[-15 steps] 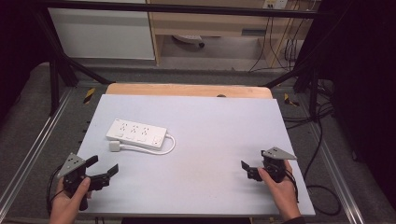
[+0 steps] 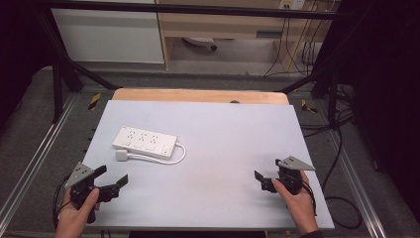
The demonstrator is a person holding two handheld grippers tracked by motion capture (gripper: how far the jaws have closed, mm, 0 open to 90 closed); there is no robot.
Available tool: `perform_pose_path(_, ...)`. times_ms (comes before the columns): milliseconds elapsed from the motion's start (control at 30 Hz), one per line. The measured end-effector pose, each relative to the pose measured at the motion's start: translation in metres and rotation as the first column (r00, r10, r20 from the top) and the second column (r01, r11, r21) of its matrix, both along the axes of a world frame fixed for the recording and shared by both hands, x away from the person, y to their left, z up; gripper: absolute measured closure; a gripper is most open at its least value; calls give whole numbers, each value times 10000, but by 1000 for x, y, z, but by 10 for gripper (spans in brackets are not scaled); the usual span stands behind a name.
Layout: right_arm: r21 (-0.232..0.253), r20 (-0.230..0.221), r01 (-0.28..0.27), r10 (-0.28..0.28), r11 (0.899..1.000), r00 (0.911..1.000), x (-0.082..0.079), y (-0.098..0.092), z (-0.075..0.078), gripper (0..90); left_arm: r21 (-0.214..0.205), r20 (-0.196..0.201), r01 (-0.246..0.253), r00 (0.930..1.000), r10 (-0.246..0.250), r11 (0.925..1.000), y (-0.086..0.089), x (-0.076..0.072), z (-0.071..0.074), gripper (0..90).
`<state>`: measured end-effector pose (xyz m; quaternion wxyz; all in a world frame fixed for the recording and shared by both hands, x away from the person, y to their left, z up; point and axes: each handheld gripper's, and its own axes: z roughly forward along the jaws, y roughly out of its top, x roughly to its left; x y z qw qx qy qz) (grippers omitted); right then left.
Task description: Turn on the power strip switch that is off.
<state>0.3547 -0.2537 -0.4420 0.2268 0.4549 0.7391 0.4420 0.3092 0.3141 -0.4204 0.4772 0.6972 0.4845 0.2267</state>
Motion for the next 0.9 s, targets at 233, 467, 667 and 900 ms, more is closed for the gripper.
perform_pose_path(233, -21, 200, 100, -100, 9999, 9998, -2, 0, 3, 54, -137, -64, -174, 9998, 173, 9998, 2, 1, -2, 85)
perform_pose_path(467, -335, 84, 126, -124, 9994, 9999, -2, 2, 1, 51, -266, 31, -258, 9997, 259, 9993, 5, 2, 0, 85)
perform_pose_path(667, -398, 18, 14, -13, 9992, 10000, -3, 4, 0, 46, -353, 7, -360, 9994, 360, 9987, 6, 4, 1, 91)
perform_pose_path(900, -221, -228, -104, 99, 9997, 9997, -6, 6, 2, 39, -409, 62, -198, 9998, 201, 9990, 4, 2, 6, 74)
